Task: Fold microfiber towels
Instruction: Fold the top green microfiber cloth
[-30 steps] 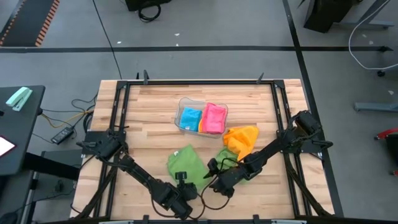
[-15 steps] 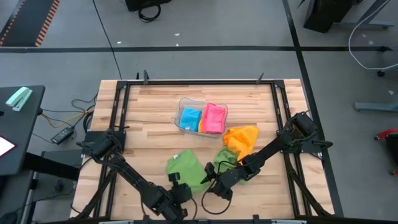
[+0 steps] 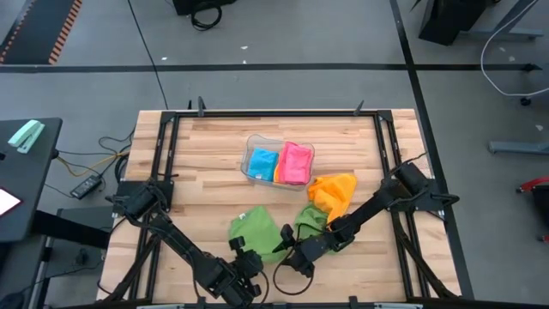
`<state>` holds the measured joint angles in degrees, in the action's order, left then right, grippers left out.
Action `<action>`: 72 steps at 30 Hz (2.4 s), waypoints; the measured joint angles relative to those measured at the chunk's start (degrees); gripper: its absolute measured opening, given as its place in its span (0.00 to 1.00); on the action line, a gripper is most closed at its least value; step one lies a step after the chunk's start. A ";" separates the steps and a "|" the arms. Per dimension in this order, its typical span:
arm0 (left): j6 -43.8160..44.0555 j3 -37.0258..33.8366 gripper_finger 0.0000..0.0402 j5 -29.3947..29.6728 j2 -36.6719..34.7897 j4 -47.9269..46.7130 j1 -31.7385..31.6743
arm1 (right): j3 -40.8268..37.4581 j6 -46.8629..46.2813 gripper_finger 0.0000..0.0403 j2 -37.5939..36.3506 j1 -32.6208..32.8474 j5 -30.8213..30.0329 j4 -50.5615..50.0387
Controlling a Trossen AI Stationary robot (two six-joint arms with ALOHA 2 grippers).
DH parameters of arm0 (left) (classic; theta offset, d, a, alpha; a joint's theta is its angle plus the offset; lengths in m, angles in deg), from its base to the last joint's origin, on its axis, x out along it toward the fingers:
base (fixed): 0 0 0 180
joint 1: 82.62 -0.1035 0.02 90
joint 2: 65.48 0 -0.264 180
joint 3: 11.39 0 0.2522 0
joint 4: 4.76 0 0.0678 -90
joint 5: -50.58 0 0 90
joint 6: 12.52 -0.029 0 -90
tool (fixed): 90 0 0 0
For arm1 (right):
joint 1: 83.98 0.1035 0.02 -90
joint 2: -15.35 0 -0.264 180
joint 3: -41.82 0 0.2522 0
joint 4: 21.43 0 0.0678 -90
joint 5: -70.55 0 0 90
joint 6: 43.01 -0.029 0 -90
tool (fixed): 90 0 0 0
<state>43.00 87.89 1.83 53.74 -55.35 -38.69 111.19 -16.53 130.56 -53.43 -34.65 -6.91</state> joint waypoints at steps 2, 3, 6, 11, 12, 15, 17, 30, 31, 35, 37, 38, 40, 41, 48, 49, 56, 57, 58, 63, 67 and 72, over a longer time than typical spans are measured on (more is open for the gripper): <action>0.61 0.01 0.09 0.08 0.00 -0.23 0.00 | 0.02 -0.05 0.60 0.80 0.10 -1.11 0.94; 0.78 0.00 0.08 0.09 0.00 -0.29 0.00 | 0.03 -0.30 0.60 1.34 0.11 -1.39 1.23; 0.90 0.00 0.04 0.12 0.00 -0.50 -0.02 | 0.07 -0.88 0.60 3.13 0.09 -3.23 1.10; 0.93 0.00 0.03 0.12 0.00 -0.54 -0.02 | 0.22 -0.99 0.60 3.41 0.46 -11.23 -0.39; 1.02 0.02 0.05 0.12 0.00 -0.54 0.00 | 0.24 -1.01 0.60 3.11 0.46 -12.20 -1.40; 1.23 0.02 0.09 0.12 0.00 -0.82 0.02 | 0.22 -0.96 0.56 2.22 0.40 -12.65 -4.23; 1.22 0.02 0.11 0.12 0.00 -0.92 0.02 | 0.10 -0.11 0.52 1.31 0.50 -12.65 -6.68; -1.65 -0.62 0.08 -2.19 0.00 2.60 0.61 | 2.40 -0.89 0.12 0.07 0.34 -8.05 -14.24; -2.18 -0.90 0.10 -3.01 0.00 3.45 0.65 | 3.48 -0.65 0.11 0.05 0.35 -7.56 -15.94; -3.67 -2.60 0.16 -4.91 0.00 7.61 0.88 | 8.89 -0.44 0.10 0.05 -0.09 -4.43 -26.57; -5.30 -2.71 0.20 -4.92 0.02 7.31 1.32 | 11.55 -0.30 0.10 0.01 -0.55 -1.70 -31.37; -6.43 -2.71 0.22 -4.93 -0.30 7.26 1.66 | 12.79 -0.22 0.10 -0.03 -0.80 -0.30 -34.15; -8.00 -2.71 0.25 -4.93 -1.82 6.20 2.47 | 15.08 -0.21 0.10 -0.04 -1.15 1.42 -39.89; -8.47 -2.70 0.27 -4.98 -2.88 6.11 2.92 | 16.30 -0.14 0.10 -0.04 -1.29 1.81 -42.87; -9.22 -2.67 0.32 -1.27 -5.27 0.01 4.61 | 23.30 1.82 0.10 -0.04 -1.28 5.65 -53.79; -8.65 -2.63 0.32 -0.95 -4.91 -0.54 4.40 | 24.09 1.84 0.10 -0.04 -1.26 6.21 -54.65; -8.62 -2.64 0.27 -0.96 -0.84 -0.81 2.73 | 26.31 0.06 0.10 -0.08 -1.28 7.95 -57.70; -8.68 -2.64 0.27 -1.00 -0.32 -0.98 2.60 | 26.40 -0.24 0.10 -0.08 -1.26 8.39 -57.95; -8.73 -2.67 0.27 -1.29 0.23 -0.93 2.43 | 26.40 -0.53 0.10 -0.08 -1.20 8.80 -58.16; -10.31 -2.67 0.24 -1.46 0.46 -0.05 2.23 | 26.40 -1.29 0.10 -0.08 -1.13 10.82 -58.75; -13.03 -2.67 0.22 -2.19 0.61 2.24 1.76 | 26.40 -1.71 0.10 -0.28 -1.11 11.48 -58.70; -15.84 -2.71 0.18 -5.60 2.69 5.62 0.58 | 26.40 -2.82 0.10 -0.39 -1.13 12.06 -58.90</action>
<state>27.16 85.18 -3.77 56.42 -49.73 -38.11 137.60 -19.35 130.18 -54.57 -22.59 -65.81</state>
